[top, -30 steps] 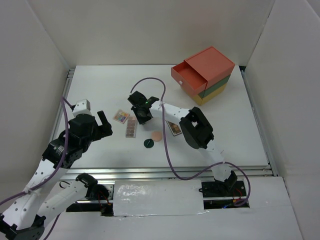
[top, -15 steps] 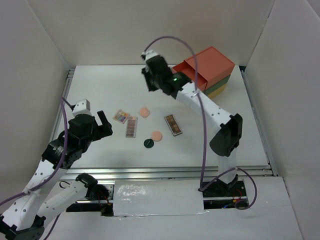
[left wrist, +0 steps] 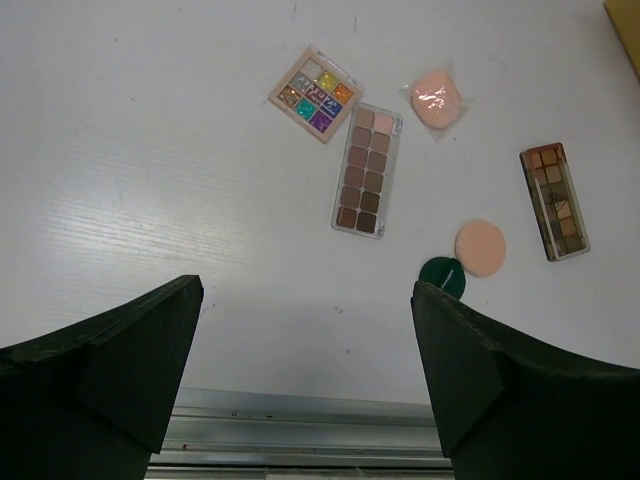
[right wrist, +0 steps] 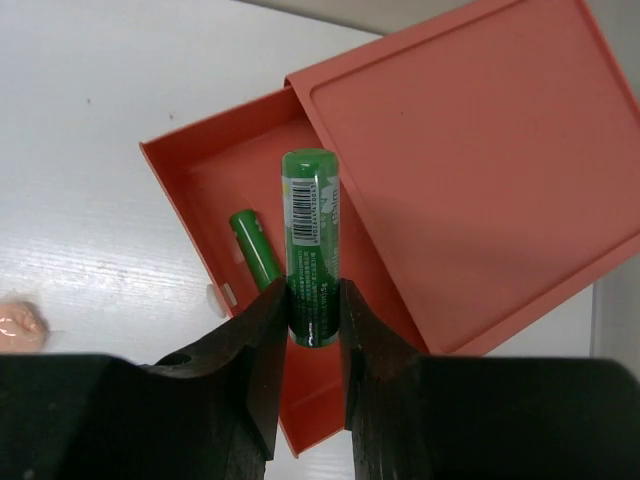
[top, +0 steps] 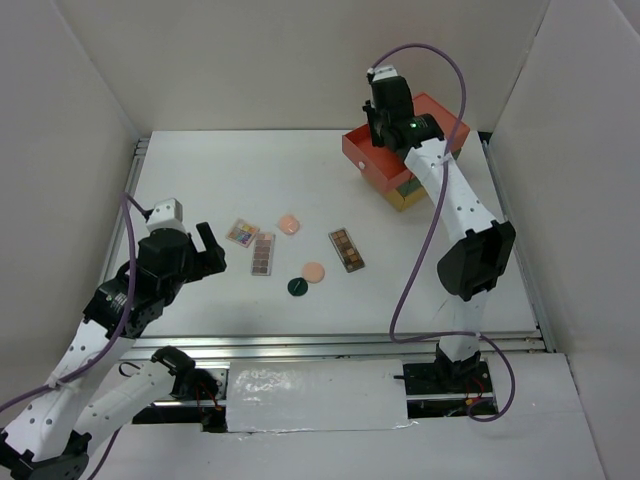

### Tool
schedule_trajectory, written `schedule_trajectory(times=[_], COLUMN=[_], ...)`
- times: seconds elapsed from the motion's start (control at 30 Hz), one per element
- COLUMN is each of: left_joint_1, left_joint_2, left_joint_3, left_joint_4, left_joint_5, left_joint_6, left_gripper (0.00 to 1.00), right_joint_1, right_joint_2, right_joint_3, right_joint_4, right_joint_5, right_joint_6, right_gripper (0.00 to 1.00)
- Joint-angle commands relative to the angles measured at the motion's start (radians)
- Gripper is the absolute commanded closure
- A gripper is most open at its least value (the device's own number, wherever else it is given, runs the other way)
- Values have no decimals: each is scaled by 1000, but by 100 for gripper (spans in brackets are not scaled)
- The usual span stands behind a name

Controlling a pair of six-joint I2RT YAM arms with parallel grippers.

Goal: Organize the makeup

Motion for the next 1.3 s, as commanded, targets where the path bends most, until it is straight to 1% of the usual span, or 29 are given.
schedule_trajectory(times=[0.0,0.07,0.1,0.17,0.2,0.27,0.37,0.4,0.43,0.47,0.53,0.57,0.6,0.7,0.73,0.8,0.83,0.87,0.9,0.93,1.0,1.07,1.27], left_joint_1=[5,6,5,6,5,6,6,6,6,6,6,8,11,14,14,12,12,14,14,14,14,12,14], left_joint_2=[3,6,9,12,13,12,14,17,18,18,18,17,12,9,9,7,6,6,4,1,-3,-5,-8], left_joint_3=[1,1,1,3,4,1,3,3,3,4,4,6,4,1,0,0,1,1,1,0,-2,0,-2], left_joint_4=[41,41,41,39,39,41,44,44,42,42,42,42,44,44,44,45,46,44,44,45,47,47,49], left_joint_5=[14,16,16,16,16,17,19,19,19,19,17,19,20,19,22,25,23,23,25,25,26,28,26], left_joint_6=[22,24,25,25,25,27,28,28,28,28,28,28,28,28,28,30,28,28,30,30,31,30,30], left_gripper=[1,1,1,0,1,1,0,1,1,1,1,1,0,1,1,1,0,0,1,1,1,1,0], right_joint_1=[0,-3,-1,-1,-3,-3,0,3,23,40,80,123,143,201,207,217,220,220,212,207,181,161,88], right_joint_2=[-5,-5,-3,1,3,7,0,-5,-11,-29,-52,-66,-68,-28,27,96,159,183,203,226,237,237,168], right_joint_3=[-38,-57,-58,-64,-66,-50,-23,-8,-3,-7,-72,-99,-144,-176,-158,-57,-25,5,43,55,72,72,-15], right_joint_4=[13,25,25,32,33,22,4,-4,-17,-19,19,33,42,75,50,-28,-45,-57,-60,-60,-53,-44,30], right_joint_5=[-27,-27,-27,-15,-12,-6,-30,-51,-109,-134,-160,-182,-179,-92,-54,67,129,195,305,342,396,408,387], right_joint_6=[-19,-15,-10,-5,-4,4,21,37,45,53,53,53,53,33,28,13,11,11,7,4,-5,-7,-12], right_gripper=[77,73,65,56,48,40,34,34,36,48,62,70,100,100,100,100,100,100,100,100,100,100,100])
